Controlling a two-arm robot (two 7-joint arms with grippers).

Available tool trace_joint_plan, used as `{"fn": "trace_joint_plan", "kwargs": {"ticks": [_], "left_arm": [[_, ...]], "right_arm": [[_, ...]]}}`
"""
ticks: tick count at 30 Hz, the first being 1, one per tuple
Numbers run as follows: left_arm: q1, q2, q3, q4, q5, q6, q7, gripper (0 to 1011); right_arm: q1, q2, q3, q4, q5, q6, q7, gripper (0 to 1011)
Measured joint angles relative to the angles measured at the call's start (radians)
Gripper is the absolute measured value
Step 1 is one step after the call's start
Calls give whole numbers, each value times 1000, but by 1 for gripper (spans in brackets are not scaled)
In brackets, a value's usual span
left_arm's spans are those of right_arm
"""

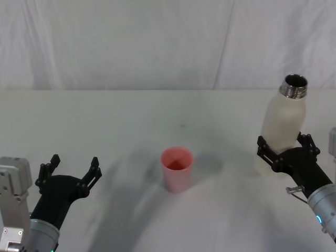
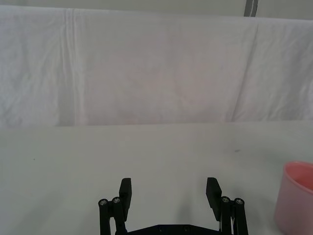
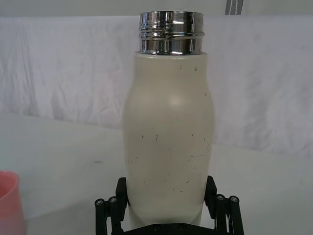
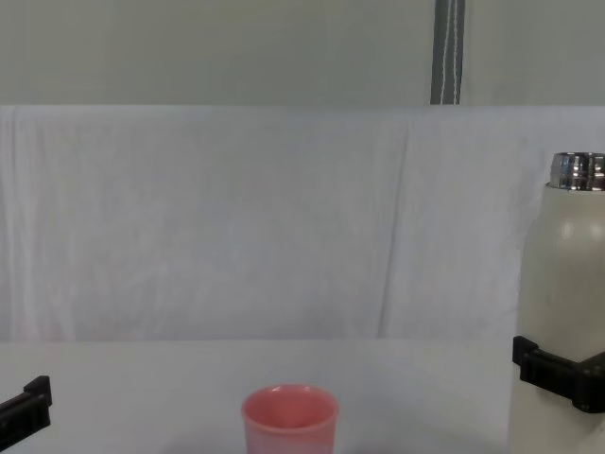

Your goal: Grasp the thermos with one hand and pour water into the cup lid.

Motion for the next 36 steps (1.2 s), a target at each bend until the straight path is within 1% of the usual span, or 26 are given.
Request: {"fn": "trace_joint_plan", "kwargs": {"ticks": [7, 18, 27, 36], "left_arm": [[0, 0, 0, 0, 0, 0, 0, 1001], [0, 0, 0, 0, 0, 0, 0, 1001], [0, 0, 0, 0, 0, 0, 0, 1001], [0, 0, 0, 0, 0, 0, 0, 1001]], "right_arm": [[2, 7, -11, -1, 3, 0, -2, 955], [2, 18, -28, -11, -9, 0, -6, 955], [-1, 21, -37, -11, -6, 7, -5, 955], [15, 19, -45, 8, 1, 11, 0, 955]]}}
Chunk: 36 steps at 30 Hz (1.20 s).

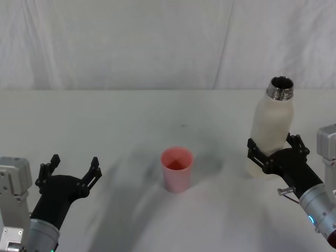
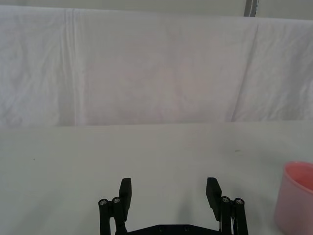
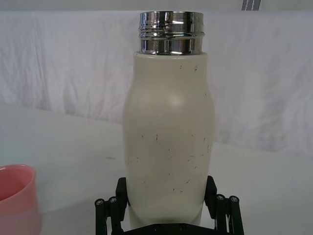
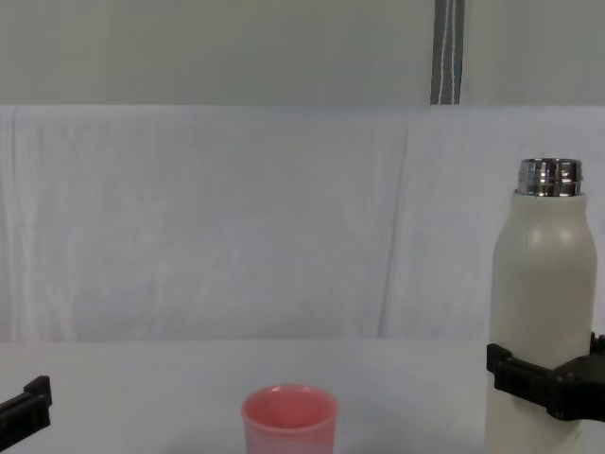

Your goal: Grasp the thermos with one hand and pour water into the cup lid.

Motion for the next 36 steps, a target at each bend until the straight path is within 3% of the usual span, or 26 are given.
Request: {"fn": "trace_joint_plan", "kwargs": {"ticks": [18, 36], "left_arm": [[0, 0, 0, 0, 0, 0, 0, 1001], [0, 0, 0, 0, 0, 0, 0, 1001]], "right_arm": [[53, -19, -2, 76, 39, 8, 4, 955], [59, -23, -11, 103, 42, -3, -2, 955]]}}
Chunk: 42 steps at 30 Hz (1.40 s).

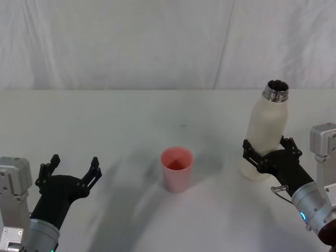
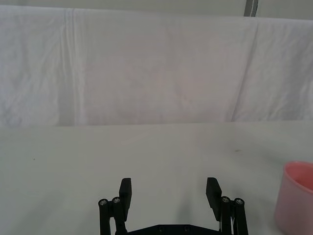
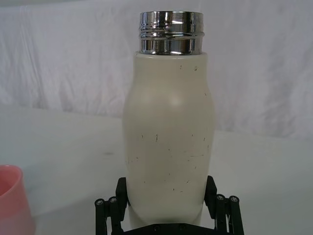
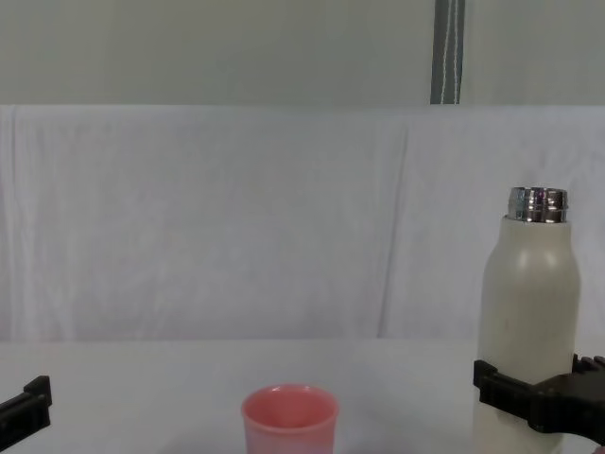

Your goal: Grasp the thermos with one hand and pour water into the cup lid.

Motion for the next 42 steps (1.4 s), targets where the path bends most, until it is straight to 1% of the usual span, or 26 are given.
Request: {"fn": "trace_joint_plan", "kwargs": {"ticks": [17, 42], "left_arm": [[0, 0, 0, 0, 0, 0, 0, 1001], [0, 0, 0, 0, 0, 0, 0, 1001]], "right_arm": [[-3, 2, 4, 5, 4, -19, -1, 955], [2, 0, -5, 14, -17, -24, -5, 955]]}}
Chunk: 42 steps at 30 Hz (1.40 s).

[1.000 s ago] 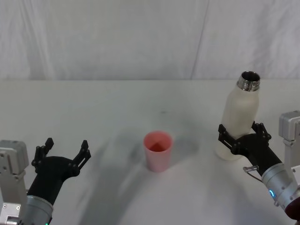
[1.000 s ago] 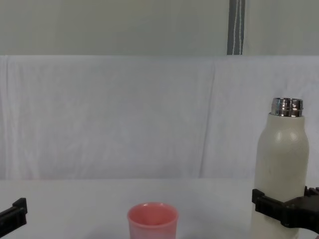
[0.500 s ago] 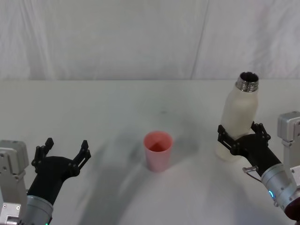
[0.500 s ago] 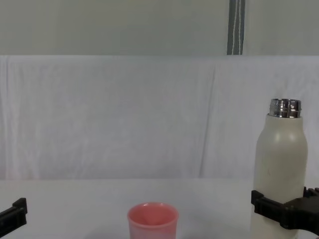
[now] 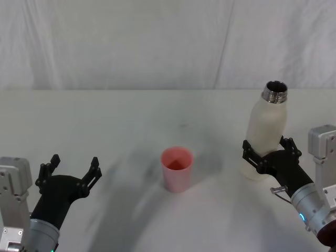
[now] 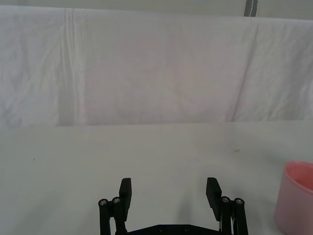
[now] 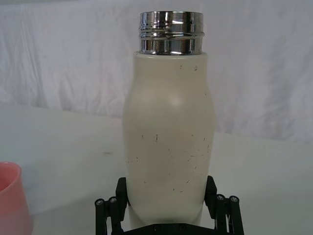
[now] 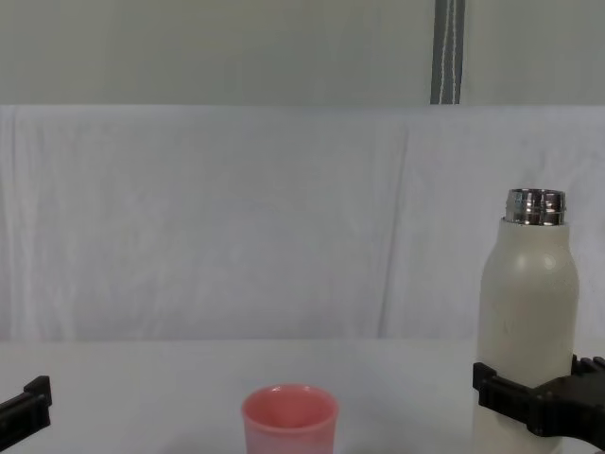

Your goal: Grasp the thermos with one hand and pour water into the cup lid.

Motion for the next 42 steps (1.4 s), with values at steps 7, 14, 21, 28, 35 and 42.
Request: {"fn": "trace_joint_plan", "kwargs": {"ticks": [7, 14, 21, 28, 35, 42], "left_arm": [[0, 0, 0, 0, 0, 0, 0, 1001], [0, 0, 0, 0, 0, 0, 0, 1001], [0, 0, 0, 0, 0, 0, 0, 1001], [0, 0, 0, 0, 0, 0, 0, 1001], [0, 0, 0, 0, 0, 0, 0, 1001], [0, 0, 0, 0, 0, 0, 0, 1001]], "right_arm": [[0, 0, 0, 0, 0, 0, 0, 955], [0, 0, 0, 0, 0, 1, 0, 955], [0, 0, 0, -1, 1, 0, 0, 1001], [0, 0, 0, -1, 1, 1, 0, 1001], [0, 0, 0, -1, 1, 1, 0, 1001], [0, 0, 0, -1, 1, 1, 0, 1001]]}}
